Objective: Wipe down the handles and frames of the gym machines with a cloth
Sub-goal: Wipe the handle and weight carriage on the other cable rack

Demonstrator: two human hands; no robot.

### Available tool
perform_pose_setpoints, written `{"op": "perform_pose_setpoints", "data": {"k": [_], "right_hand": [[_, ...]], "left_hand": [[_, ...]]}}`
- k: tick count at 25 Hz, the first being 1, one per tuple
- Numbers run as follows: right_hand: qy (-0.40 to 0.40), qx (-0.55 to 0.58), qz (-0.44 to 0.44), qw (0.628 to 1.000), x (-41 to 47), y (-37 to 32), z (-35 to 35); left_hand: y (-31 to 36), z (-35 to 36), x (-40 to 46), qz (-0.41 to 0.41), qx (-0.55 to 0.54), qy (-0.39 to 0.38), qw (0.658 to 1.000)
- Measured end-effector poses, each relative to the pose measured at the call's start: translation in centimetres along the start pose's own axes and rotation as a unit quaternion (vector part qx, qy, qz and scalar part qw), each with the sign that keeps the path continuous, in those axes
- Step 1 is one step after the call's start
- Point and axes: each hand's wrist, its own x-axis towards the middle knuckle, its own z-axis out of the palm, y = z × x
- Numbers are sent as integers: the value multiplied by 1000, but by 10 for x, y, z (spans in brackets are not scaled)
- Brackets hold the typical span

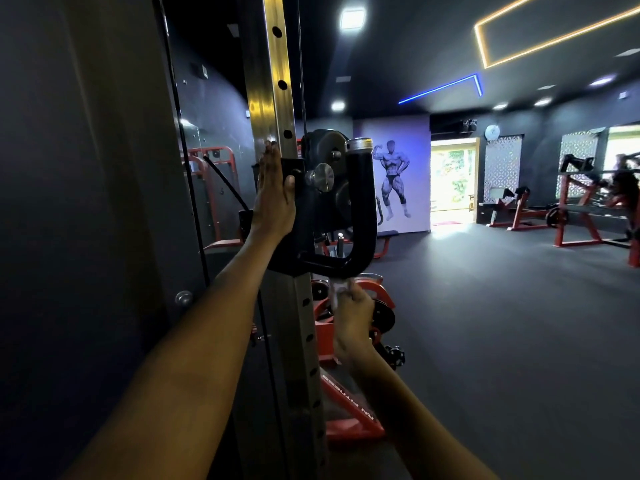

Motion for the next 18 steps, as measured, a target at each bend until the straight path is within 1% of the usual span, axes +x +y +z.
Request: {"op": "perform_pose_setpoints", "data": {"k": [1, 2, 3, 5, 7, 9, 15, 18], "right_hand": [[-53, 71, 65, 994, 5, 2, 7], [-102, 136, 109, 979, 11, 4, 12], [-137, 181, 135, 965, 17, 4, 14], [-171, 233, 167, 943, 29, -1, 5], [-182, 255, 178, 933, 33, -11, -14], [-182, 245, 174, 936, 33, -25, -29], [-129, 137, 153, 970, 32, -61, -40], [-112, 68, 118, 984, 25, -83, -47]], "left_hand": [[0, 0, -1, 1, 3, -3, 1000], [0, -1, -1, 3, 5, -6, 1000], [1, -2, -1, 3, 5, -6, 1000], [1, -2, -1, 2, -1, -4, 1000], [2, -2, -1, 2, -6, -2, 1000], [4, -2, -2, -2, -3, 5, 1000], [13, -5, -6, -26, -1, -9, 1000], [15, -3, -12, -55, 0, -22, 998]]}}
